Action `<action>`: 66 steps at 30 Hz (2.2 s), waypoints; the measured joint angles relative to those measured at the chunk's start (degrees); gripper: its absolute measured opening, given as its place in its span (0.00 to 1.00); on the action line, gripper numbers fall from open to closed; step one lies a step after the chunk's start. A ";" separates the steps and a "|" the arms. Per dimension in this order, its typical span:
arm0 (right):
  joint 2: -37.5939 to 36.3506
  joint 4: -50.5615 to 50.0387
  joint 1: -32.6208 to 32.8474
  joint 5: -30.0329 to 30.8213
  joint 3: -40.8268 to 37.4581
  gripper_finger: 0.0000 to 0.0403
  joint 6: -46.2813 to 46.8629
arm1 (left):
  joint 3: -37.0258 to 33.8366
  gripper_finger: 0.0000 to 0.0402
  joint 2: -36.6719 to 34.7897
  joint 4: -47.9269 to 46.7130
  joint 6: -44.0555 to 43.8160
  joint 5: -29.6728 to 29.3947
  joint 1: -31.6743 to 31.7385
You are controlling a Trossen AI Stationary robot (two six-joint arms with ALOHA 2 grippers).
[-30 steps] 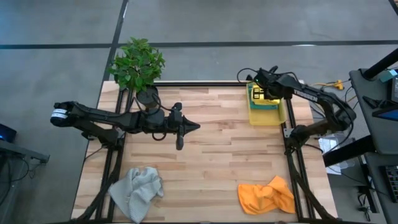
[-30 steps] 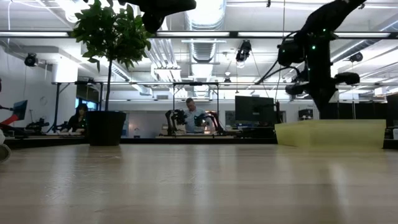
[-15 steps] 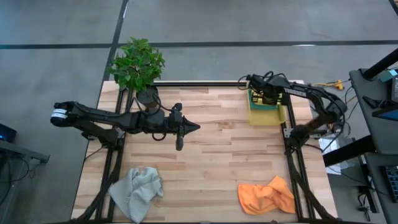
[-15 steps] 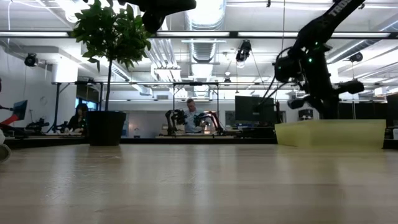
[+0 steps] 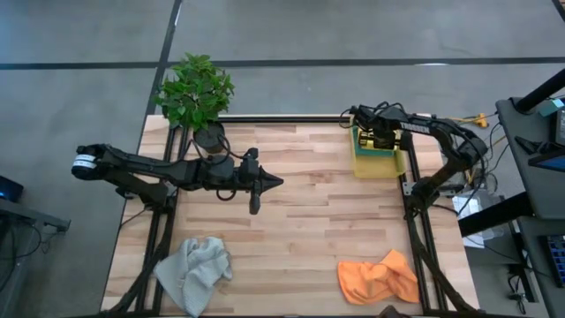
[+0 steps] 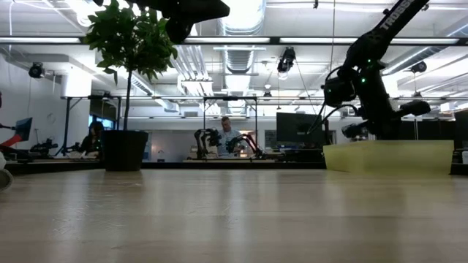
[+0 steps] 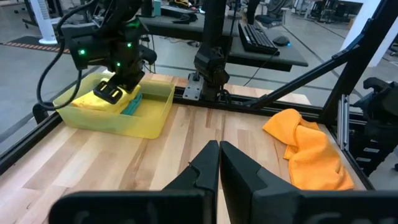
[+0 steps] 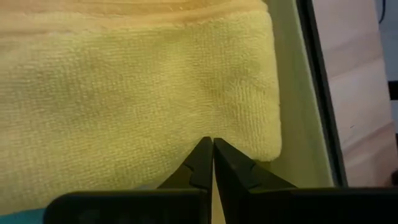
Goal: Fold microfiber towels
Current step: Put the yellow microfiber towel into the yellow bin, then move the yellow bin to the top of the table
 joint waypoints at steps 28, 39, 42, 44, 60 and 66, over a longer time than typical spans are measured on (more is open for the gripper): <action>-5.29 -2.48 7.13 6.86 0.39 0.02 7.57 | -0.19 0.00 0.00 -0.02 -0.02 -0.02 0.02; -29.07 3.63 21.37 6.12 -1.70 0.02 -9.04 | -0.22 0.00 0.00 0.00 0.32 -0.04 0.02; -30.91 6.64 21.53 0.37 -3.81 0.02 -6.08 | -0.22 0.00 0.00 0.12 2.29 -0.06 0.07; -29.74 5.99 20.08 0.55 -5.00 0.02 -2.12 | -0.22 0.00 0.00 0.24 3.31 -0.08 0.07; -0.93 15.90 13.79 -8.16 -0.76 0.02 -0.30 | 0.24 0.00 0.00 0.13 2.64 -0.06 0.04; 3.98 17.28 14.40 -10.59 4.08 0.02 -2.11 | 0.09 0.00 0.00 -0.04 -0.04 -0.08 -0.23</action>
